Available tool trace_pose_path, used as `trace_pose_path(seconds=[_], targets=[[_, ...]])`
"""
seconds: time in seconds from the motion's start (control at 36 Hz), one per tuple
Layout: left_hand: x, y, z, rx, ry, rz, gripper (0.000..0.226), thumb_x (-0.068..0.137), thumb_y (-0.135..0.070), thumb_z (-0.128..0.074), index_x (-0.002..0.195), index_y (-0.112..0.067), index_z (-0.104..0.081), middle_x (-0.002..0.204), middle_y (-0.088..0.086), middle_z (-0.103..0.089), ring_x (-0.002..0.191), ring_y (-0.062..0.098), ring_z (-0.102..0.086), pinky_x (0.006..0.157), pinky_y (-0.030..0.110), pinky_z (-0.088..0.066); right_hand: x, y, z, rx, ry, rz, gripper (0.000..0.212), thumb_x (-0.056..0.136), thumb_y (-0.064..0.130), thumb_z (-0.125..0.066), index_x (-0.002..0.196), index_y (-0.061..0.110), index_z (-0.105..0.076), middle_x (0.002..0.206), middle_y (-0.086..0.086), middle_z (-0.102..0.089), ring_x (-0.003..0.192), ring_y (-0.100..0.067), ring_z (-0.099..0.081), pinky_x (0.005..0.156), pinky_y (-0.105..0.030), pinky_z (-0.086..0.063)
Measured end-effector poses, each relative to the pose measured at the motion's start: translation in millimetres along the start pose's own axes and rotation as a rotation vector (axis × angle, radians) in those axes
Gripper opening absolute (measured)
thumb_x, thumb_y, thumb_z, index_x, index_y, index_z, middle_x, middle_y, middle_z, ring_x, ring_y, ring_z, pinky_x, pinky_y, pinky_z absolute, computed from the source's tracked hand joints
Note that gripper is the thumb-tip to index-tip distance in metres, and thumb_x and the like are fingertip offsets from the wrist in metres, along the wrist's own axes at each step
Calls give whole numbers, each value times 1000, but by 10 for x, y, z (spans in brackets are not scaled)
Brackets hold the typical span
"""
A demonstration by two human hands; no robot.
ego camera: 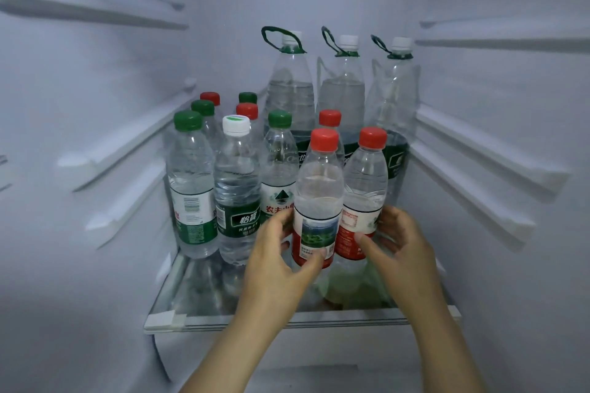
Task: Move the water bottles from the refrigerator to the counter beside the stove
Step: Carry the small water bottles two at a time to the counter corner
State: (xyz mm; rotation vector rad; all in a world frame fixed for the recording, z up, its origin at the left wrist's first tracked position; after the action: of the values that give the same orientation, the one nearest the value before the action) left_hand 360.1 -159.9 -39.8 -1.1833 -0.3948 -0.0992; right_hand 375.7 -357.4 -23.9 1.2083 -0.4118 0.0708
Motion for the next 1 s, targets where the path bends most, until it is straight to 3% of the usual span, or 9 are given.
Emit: trace_pose_path(seconds=[0.08, 0.25, 0.33, 0.56, 0.78, 0.83, 1.0], targets=[[32, 71, -55, 10, 7, 25, 69, 72, -34, -78, 127, -47, -38, 131, -18, -51, 119, 1, -50, 103, 36, -45, 41, -43, -42, 13, 9, -18, 57, 78, 16, -77, 128, 28, -51, 122, 11, -61, 110, -7, -58, 94, -30, -49], [87, 151, -111, 7, 11, 43, 71, 65, -48, -77, 125, -46, -40, 128, -19, -53, 116, 1, -53, 99, 36, -48, 88, -101, -107, 50, 66, -32, 59, 77, 18, -77, 124, 38, -47, 112, 26, -57, 102, 9, -55, 80, -14, -46], [98, 178, -145, -22, 25, 58, 72, 64, -45, -81, 125, -47, -42, 125, -19, -57, 115, 0, -55, 97, 35, -50, 95, -128, -152, 58, 109, -43, 62, 76, 21, -77, 124, 43, -44, 109, 30, -56, 97, 14, -56, 71, -10, -47], [117, 144, -160, -67, 22, 34, 61, 66, -28, -85, 111, -50, -50, 112, -23, -63, 105, -8, -58, 90, 25, -52, 97, -119, -140, 58, 83, -10, 55, 73, 17, -79, 103, 53, -50, 102, 30, -62, 95, 17, -59, 67, -5, -49], [-4, 104, -96, -131, 1, 34, 57, 62, -21, -87, 108, -39, -58, 102, -20, -68, 96, -3, -64, 82, 25, -54, -70, -39, -24, 62, -30, 2, 53, 68, 16, -82, 100, 48, -55, 91, 38, -65, 88, 11, -64, 68, -11, -52], [-80, 72, -61, -144, 3, 27, 59, 62, -19, -87, 110, -39, -58, 102, -19, -69, 95, -4, -64, 80, 21, -52, -160, -10, 11, 59, -53, 0, 52, 67, 19, -82, 103, 47, -56, 93, 37, -65, 88, 10, -64, 68, -11, -52], [-336, -54, 75, -185, 23, 7, 60, 64, -12, -85, 114, -34, -59, 104, -17, -70, 97, 2, -66, 83, 27, -53, -468, 92, 145, 59, -106, -7, 48, 66, 14, -82, 100, 41, -60, 92, 29, -69, 84, 5, -67, 70, -18, -54]])
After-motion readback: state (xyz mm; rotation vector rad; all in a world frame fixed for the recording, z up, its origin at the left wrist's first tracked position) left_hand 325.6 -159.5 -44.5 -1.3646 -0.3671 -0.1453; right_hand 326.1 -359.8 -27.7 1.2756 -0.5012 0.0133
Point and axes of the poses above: each hand's wrist, its own x-axis towards the middle knuckle, its own z-axis out of the back of the hand, y = z × x, the point moved 8 cm from there along x, towards the middle knuckle
